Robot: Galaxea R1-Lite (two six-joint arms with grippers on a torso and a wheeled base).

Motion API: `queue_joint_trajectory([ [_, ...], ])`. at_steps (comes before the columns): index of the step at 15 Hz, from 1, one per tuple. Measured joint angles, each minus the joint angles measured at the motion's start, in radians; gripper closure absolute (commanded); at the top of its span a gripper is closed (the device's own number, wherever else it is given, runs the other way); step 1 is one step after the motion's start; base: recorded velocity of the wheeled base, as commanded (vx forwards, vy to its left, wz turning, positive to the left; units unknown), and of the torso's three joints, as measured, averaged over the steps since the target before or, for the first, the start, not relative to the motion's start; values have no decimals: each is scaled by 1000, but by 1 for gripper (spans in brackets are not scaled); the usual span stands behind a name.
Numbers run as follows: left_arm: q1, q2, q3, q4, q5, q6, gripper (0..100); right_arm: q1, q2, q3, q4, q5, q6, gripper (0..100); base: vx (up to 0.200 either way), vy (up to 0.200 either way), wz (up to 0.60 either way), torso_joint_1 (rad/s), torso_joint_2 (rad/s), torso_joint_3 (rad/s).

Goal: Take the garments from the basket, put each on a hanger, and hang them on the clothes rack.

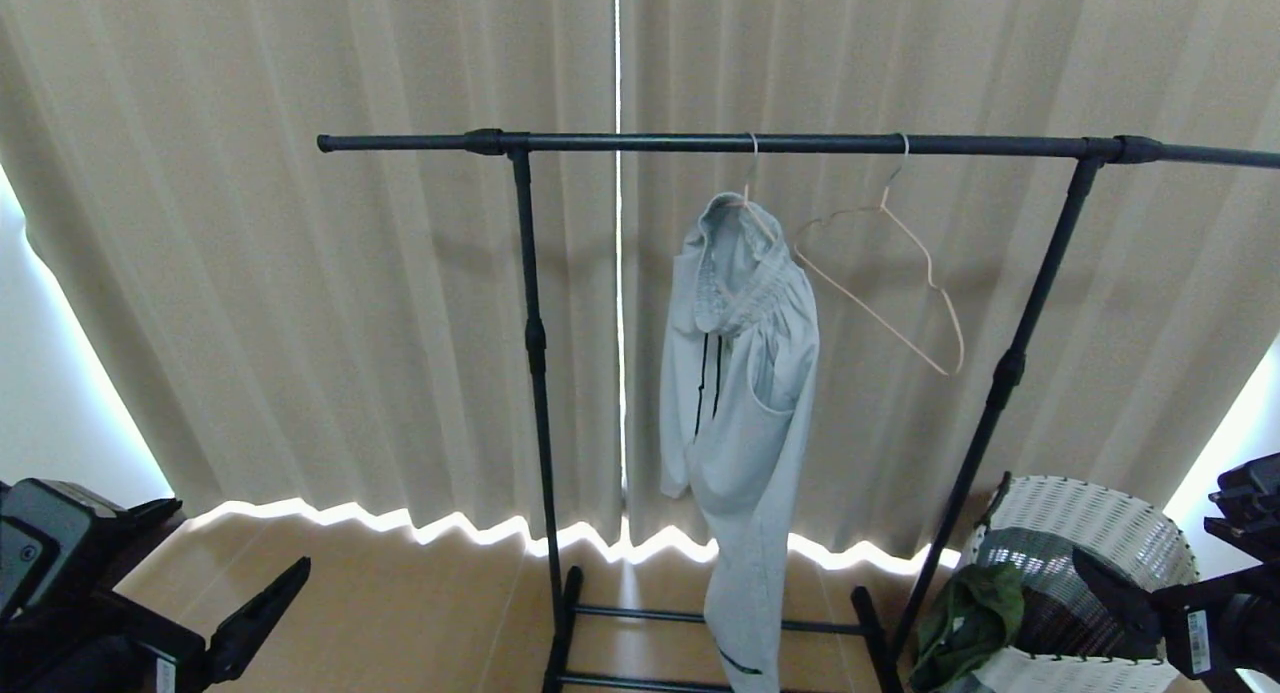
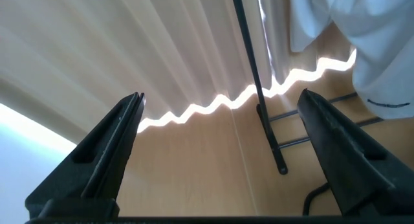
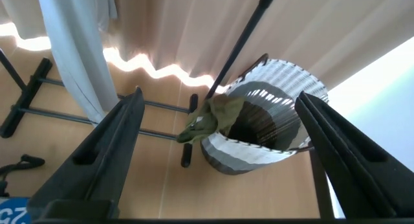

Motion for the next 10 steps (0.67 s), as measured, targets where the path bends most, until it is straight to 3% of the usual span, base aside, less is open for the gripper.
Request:
queue_joint_trajectory([
  [10,-5,13,-4,0,0,3,0,5,3,14,-1,1,-28,0,0,0,0,-210,471,259],
])
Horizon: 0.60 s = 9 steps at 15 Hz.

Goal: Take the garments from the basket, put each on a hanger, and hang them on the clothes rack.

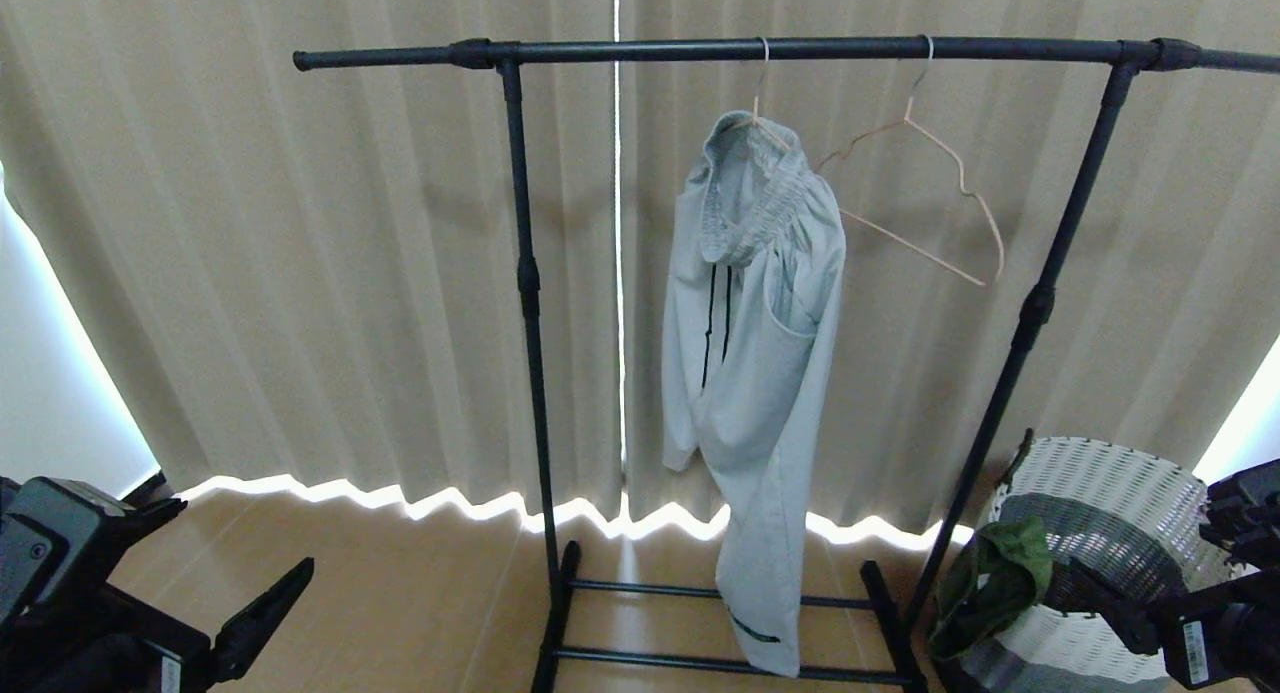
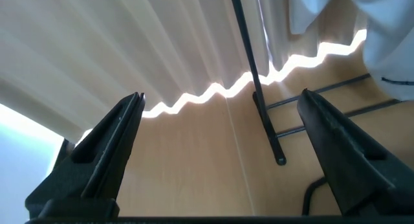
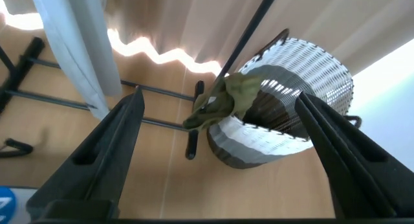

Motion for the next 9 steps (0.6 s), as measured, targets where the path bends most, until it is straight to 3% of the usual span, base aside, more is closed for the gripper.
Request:
queue_joint_trajectory([
  [4,-1,6,1,-1,-1,2,0,0,4,2,-2,0,-5,0,0,0,0,-181,448,262],
  [9,0,3,0,-8,-1,9,0,0,2,3,-10,3,-2,0,0,0,0,-39,108,53],
])
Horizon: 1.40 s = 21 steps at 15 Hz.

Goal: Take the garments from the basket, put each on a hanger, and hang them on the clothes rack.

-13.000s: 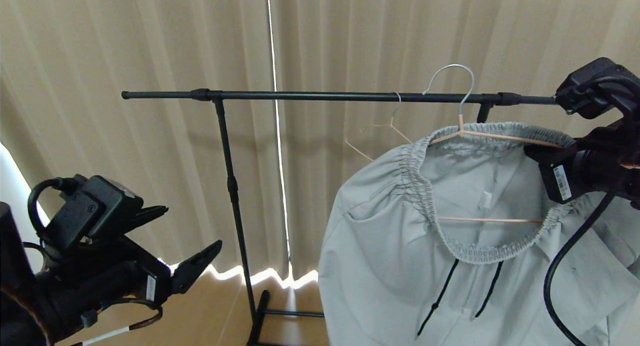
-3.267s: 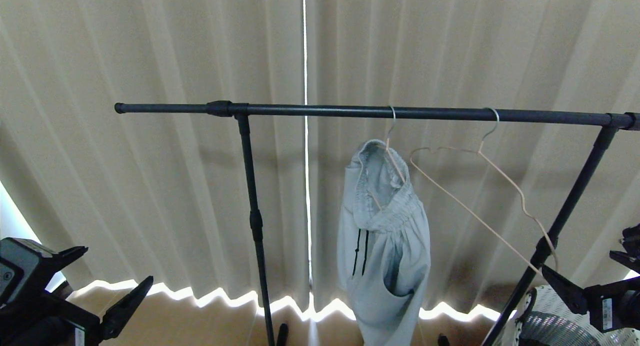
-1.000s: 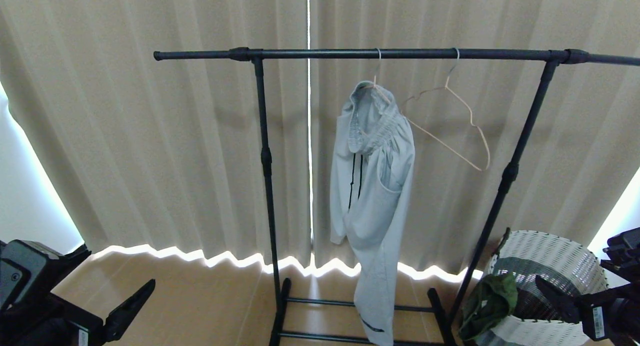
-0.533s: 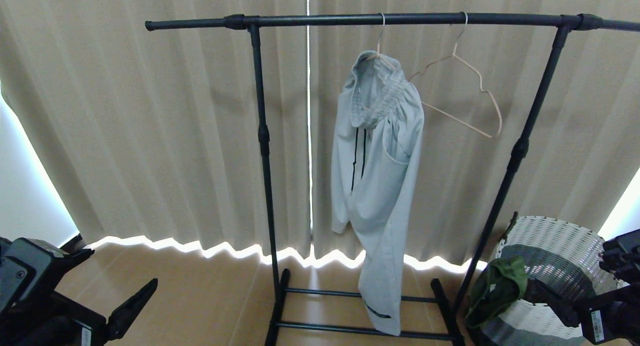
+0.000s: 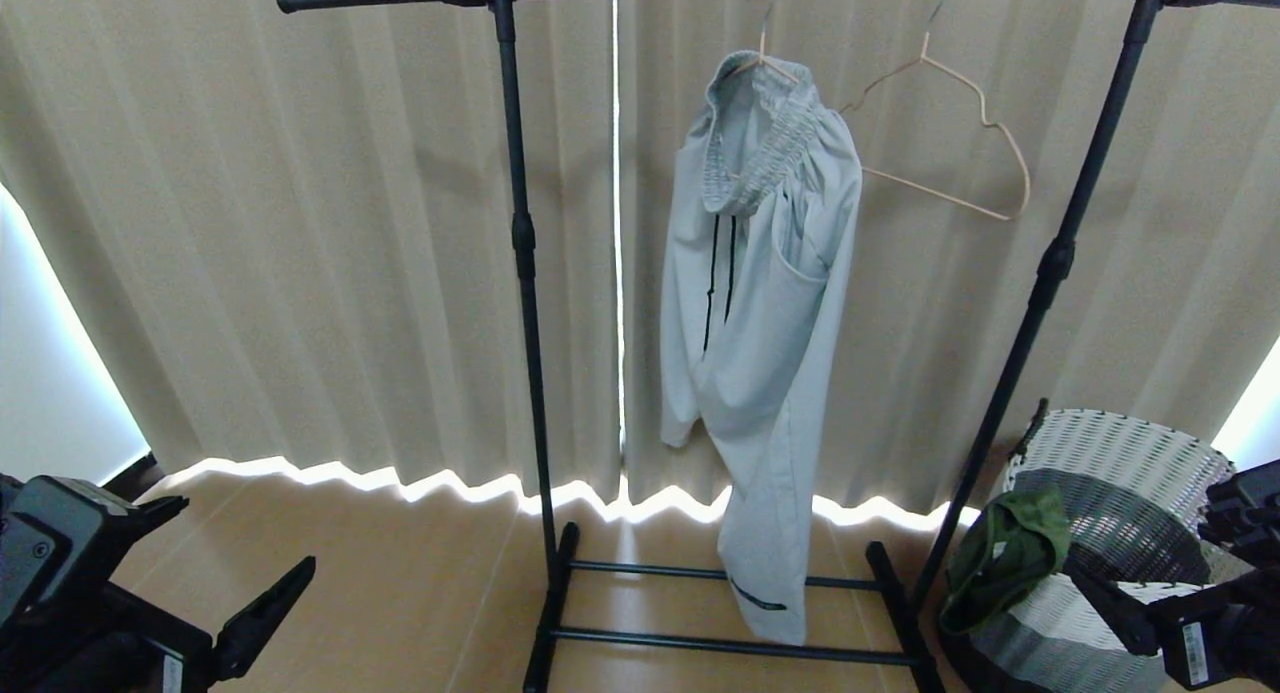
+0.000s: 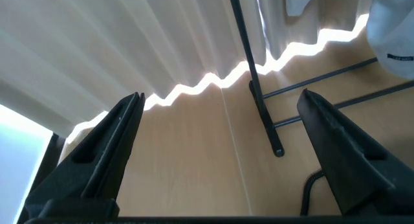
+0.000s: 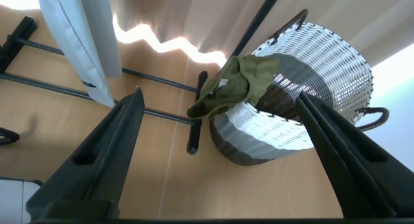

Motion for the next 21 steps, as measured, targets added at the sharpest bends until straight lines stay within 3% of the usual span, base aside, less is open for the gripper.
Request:
queue_joint_trajectory([
  [8,-7,-7,-2,2,-2,1,0,-1,4,0,0,1,2,0,0,0,0,0,0,0],
  [21,-7,-8,5,5,-1,1,0,-1,4,1,7,2,2,0,0,-200,0,3,3,3],
])
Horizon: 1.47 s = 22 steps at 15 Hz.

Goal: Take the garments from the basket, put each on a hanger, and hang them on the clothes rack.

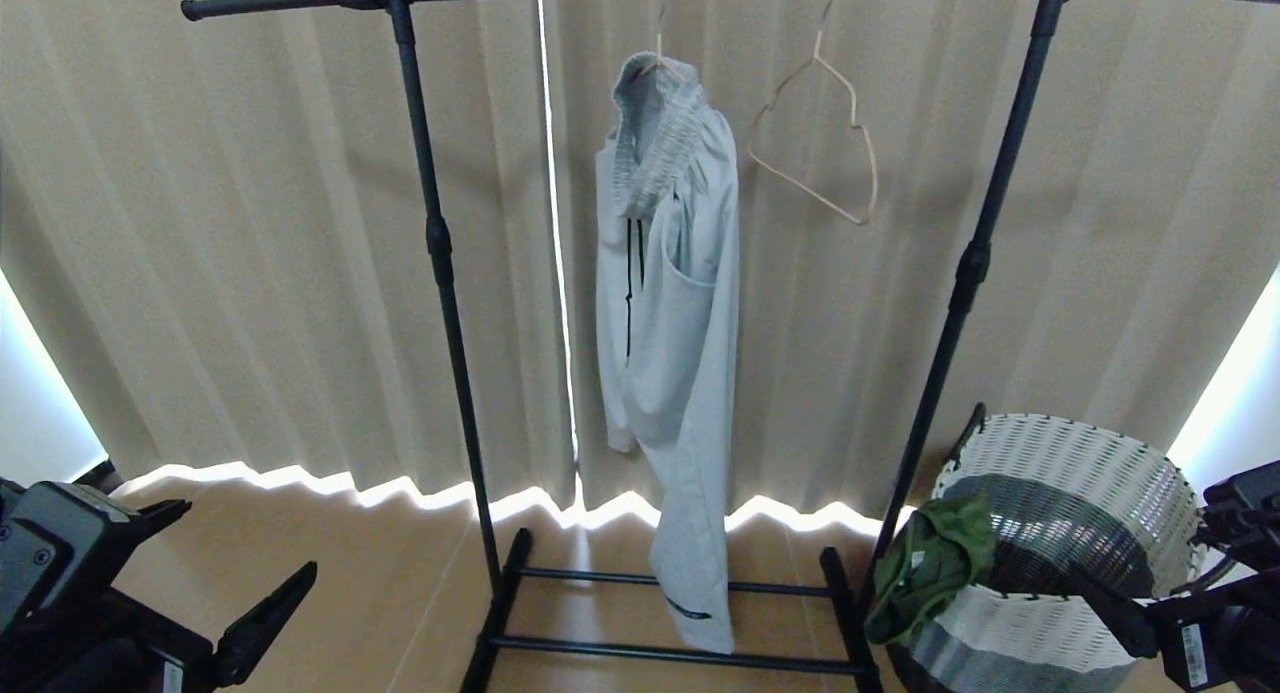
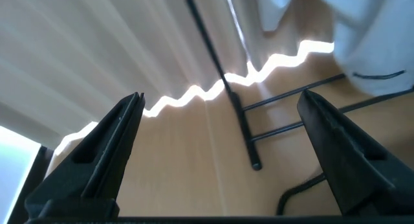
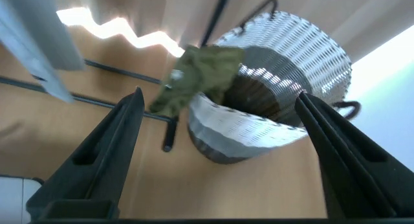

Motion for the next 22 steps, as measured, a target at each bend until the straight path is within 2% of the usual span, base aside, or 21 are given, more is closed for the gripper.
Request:
queue_joint_trajectory([
  [2,0,0,1,-1,0,0,0,0,0,0,-1,0,0,0,0,-200,0,0,2,0],
  [14,-2,6,6,1,0,-3,0,1,1,14,-6,0,-1,0,0,0,0,0,0,0],
  [22,-2,6,7,1,0,-3,0,1,1,17,-5,0,-1,0,200,0,0,4,3,2],
])
